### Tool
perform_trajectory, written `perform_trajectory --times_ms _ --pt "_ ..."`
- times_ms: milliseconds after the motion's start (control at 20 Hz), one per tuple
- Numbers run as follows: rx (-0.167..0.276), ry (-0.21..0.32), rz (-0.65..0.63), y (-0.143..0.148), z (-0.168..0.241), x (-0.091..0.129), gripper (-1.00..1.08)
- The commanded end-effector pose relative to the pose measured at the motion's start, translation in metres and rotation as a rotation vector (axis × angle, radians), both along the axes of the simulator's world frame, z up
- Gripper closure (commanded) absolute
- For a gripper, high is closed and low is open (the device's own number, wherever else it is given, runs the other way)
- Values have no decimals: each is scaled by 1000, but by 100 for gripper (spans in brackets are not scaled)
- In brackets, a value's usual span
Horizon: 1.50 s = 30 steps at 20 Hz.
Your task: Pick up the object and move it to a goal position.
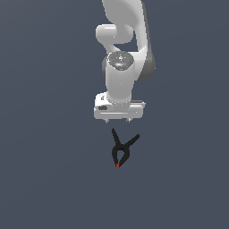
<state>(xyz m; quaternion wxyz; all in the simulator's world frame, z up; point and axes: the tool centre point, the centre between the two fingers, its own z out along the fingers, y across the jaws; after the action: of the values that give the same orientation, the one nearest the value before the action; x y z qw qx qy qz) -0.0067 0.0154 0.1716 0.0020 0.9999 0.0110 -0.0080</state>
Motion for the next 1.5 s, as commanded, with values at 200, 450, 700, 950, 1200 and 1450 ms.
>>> perform_trajectory --times_ms 200,450,700,950,1200,1450 --pt "4 11 11 5 -2 -2 -20" --pt "5 16 20 7 -2 -3 -20" --pt "14 18 -10 11 -6 -2 -20" --pt "34 24 -78 19 -16 0 -20" --pt "63 37 -187 33 -32 3 -20" --pt "100 59 -336 51 -54 7 -20"
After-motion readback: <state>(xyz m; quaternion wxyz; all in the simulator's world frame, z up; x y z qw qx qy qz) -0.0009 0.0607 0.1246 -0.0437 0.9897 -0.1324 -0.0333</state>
